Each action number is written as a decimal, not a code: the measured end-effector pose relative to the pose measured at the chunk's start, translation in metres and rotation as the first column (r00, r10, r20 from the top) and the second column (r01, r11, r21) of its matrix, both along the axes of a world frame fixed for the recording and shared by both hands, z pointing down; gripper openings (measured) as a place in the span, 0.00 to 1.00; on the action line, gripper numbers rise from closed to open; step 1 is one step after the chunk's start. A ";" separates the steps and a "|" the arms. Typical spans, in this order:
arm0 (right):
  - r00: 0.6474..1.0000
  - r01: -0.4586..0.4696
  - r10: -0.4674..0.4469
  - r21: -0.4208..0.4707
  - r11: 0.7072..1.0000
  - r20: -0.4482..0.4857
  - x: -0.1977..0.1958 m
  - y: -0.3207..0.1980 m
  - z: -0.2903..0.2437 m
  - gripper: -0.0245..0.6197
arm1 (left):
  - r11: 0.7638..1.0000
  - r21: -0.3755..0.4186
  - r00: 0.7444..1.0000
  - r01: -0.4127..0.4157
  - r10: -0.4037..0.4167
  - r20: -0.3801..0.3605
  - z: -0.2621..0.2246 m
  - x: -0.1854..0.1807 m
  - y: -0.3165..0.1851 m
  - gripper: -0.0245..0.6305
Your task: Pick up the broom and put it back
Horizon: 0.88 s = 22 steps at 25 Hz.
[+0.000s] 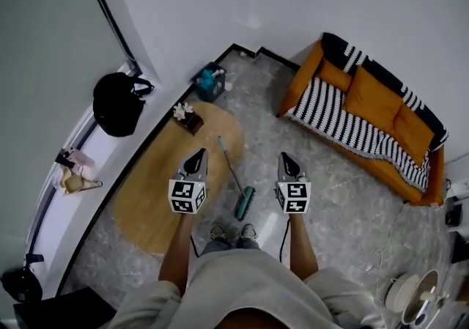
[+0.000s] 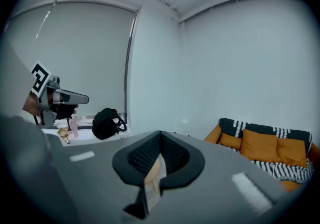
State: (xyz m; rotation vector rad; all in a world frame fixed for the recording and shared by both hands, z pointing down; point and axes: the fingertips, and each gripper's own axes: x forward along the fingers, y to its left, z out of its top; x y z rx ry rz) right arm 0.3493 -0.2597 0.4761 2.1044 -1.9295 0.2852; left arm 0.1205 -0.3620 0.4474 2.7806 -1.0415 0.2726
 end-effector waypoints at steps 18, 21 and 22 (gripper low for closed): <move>1.000 0.009 -0.008 0.061 0.998 -0.027 0.004 -0.004 -0.041 0.04 | 0.998 0.051 0.999 0.041 -0.042 0.000 -0.029 -0.016 -0.007 0.03; 0.999 0.010 -0.008 0.053 0.999 -0.031 0.005 -0.004 -0.040 0.04 | 0.997 0.056 0.999 0.043 -0.043 0.002 -0.030 -0.018 -0.008 0.03; 0.999 0.013 -0.011 0.055 0.998 -0.030 0.005 -0.004 -0.042 0.04 | 0.997 0.057 0.999 0.044 -0.044 0.002 -0.031 -0.018 -0.008 0.03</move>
